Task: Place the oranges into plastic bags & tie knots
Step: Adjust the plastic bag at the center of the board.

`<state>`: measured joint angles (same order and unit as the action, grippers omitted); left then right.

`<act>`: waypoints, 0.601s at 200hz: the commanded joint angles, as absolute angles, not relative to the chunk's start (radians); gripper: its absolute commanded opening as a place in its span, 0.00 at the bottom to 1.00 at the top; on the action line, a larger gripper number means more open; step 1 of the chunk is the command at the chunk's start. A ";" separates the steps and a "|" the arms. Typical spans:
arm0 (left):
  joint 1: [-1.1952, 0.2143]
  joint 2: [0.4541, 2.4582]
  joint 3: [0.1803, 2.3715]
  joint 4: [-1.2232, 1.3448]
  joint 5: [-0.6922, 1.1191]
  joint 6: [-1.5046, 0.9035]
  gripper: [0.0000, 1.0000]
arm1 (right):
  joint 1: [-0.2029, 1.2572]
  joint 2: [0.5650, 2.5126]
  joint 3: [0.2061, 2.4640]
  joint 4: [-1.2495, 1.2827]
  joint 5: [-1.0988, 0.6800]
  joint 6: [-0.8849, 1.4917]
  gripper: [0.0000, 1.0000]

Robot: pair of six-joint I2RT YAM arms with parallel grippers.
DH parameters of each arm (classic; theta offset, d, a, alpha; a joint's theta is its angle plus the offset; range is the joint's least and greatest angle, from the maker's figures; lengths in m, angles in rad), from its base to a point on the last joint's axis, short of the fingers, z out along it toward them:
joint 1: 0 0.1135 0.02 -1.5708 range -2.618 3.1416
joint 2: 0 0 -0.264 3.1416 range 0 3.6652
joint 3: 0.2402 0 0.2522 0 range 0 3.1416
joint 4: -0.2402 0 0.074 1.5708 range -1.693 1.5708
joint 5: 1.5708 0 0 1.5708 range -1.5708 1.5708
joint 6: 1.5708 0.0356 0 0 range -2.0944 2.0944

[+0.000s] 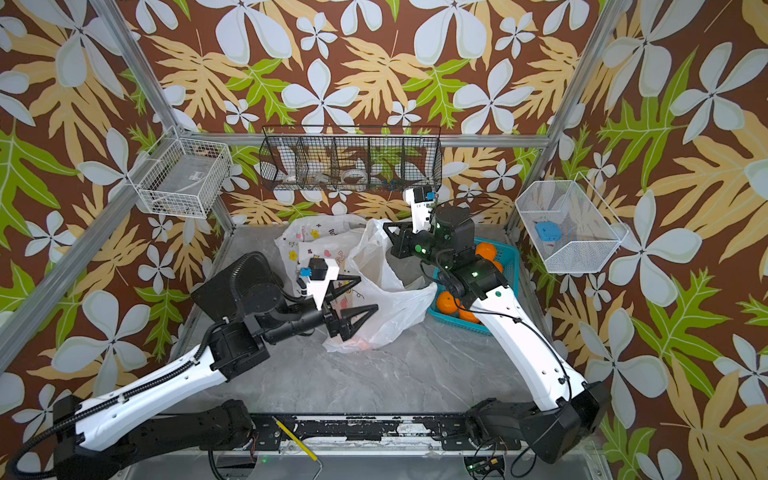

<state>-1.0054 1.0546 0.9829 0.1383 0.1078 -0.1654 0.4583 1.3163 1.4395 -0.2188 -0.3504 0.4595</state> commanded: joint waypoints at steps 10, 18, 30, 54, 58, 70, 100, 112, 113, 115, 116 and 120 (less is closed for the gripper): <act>-1.183 1.166 1.056 0.137 -0.258 0.004 1.00 | 0.459 1.308 1.437 -0.206 -0.332 0.452 0.00; -1.231 1.212 1.079 0.141 -0.347 0.030 1.00 | 0.460 1.308 1.435 -0.206 -0.330 0.453 0.00; -1.276 1.285 1.120 0.142 -0.472 0.058 1.00 | 0.460 1.306 1.430 -0.202 -0.331 0.457 0.00; -1.330 1.423 1.195 0.143 -0.655 0.070 1.00 | 0.459 1.305 1.425 -0.196 -0.340 0.463 0.00; -1.337 1.443 1.205 0.145 -0.680 0.073 1.00 | 0.460 1.307 1.425 -0.196 -0.341 0.463 0.00; -1.361 1.502 1.233 0.155 -0.772 0.086 1.00 | 0.459 1.305 1.425 -0.195 -0.348 0.466 0.00; -1.375 1.628 1.322 0.130 -0.909 0.109 1.00 | 0.459 1.301 1.415 -0.188 -0.354 0.472 0.00; -1.376 1.673 1.360 0.111 -0.907 0.112 1.00 | 0.460 1.299 1.411 -0.186 -0.354 0.473 0.00; -1.377 1.677 1.363 0.109 -0.907 0.111 1.00 | 0.459 1.298 1.410 -0.186 -0.354 0.473 0.00; -1.377 1.685 1.370 0.106 -0.908 0.111 1.00 | 0.459 1.298 1.411 -0.186 -0.354 0.473 0.00; -1.375 1.687 1.374 0.104 -0.909 0.111 1.00 | 0.460 1.299 1.411 -0.186 -0.354 0.473 0.00; -1.376 1.704 1.385 0.096 -0.912 0.107 1.00 | 0.460 1.299 1.410 -0.186 -0.352 0.472 0.00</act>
